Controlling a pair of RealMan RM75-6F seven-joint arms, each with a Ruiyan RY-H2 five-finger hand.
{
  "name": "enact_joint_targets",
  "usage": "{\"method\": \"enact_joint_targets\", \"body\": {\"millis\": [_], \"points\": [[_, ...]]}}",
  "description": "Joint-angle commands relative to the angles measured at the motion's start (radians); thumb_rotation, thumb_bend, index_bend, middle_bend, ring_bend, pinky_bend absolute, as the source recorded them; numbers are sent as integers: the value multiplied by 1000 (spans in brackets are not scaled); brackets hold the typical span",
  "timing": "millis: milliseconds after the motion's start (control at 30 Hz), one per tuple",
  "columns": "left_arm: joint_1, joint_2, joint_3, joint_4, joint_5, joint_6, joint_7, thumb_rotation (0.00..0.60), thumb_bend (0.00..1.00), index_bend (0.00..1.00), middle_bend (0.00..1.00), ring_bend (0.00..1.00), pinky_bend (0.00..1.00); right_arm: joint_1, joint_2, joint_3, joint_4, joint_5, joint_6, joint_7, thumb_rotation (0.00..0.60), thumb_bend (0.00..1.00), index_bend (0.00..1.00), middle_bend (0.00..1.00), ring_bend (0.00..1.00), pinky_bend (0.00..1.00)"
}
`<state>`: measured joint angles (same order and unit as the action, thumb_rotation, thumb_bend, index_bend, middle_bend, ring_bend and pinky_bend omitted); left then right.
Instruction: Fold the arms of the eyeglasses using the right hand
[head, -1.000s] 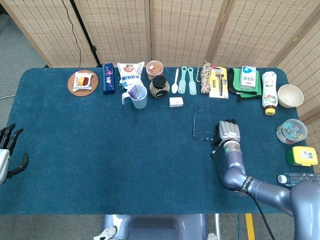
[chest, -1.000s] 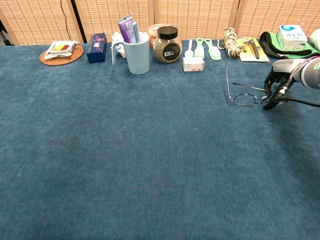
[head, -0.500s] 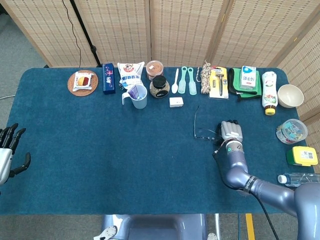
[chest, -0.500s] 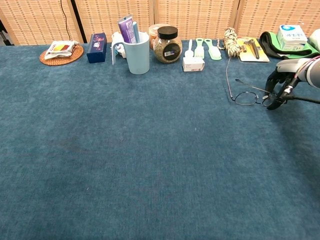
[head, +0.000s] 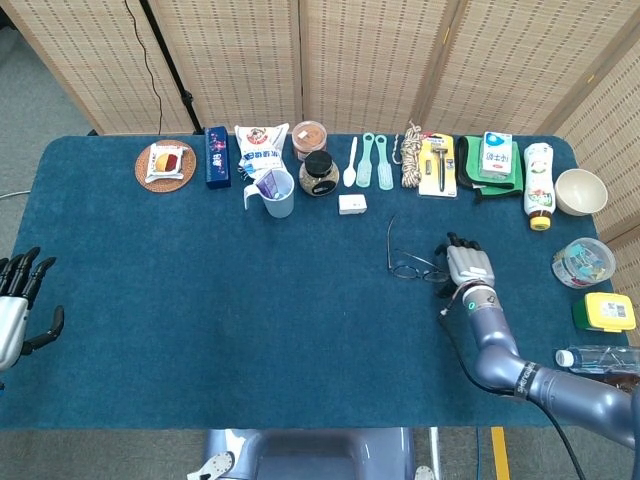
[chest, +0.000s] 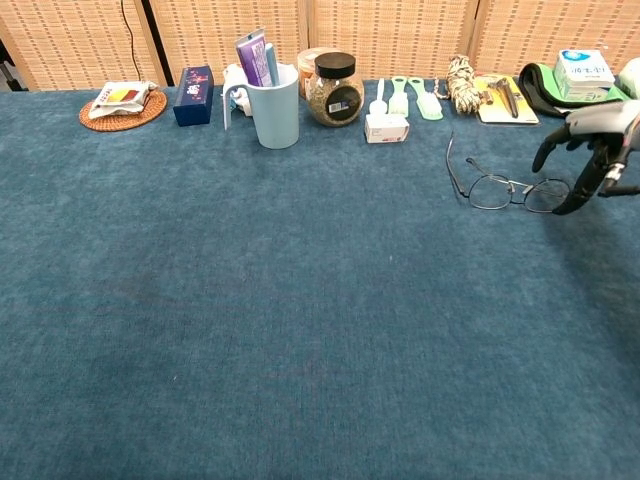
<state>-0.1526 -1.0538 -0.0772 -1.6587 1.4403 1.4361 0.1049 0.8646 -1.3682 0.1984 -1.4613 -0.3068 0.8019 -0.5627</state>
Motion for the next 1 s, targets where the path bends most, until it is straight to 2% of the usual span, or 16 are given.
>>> {"method": "enact_joint_targets", "body": {"millis": [33,200,400,567,1000], "points": [[3,1,1,-3,-1,3,-1,382,503,117,0,3,45,-18,125,50,-134,-105,-88,89,600,242,289,0,0,0],[9,5,3,-4,0,11,-6,382,503,117,0,3,44,32,202,44,-157,-126,-244,135,600,243,314,0,0,0],[18,13,5,1,-4,19,-13,384,503,117,0,3,44,105,198,21,-129,-142,-325,187,600,243,317,0,0,0],[27,18,8,4,-8,23,-21,381,503,117,0,3,44,172,163,-13,-90,-139,-345,212,600,242,320,0,0,0],[47,30,13,14,-18,34,-33,381,503,117,0,2,44,353,5,-160,78,-43,-299,197,600,243,322,0,0,0]]}}
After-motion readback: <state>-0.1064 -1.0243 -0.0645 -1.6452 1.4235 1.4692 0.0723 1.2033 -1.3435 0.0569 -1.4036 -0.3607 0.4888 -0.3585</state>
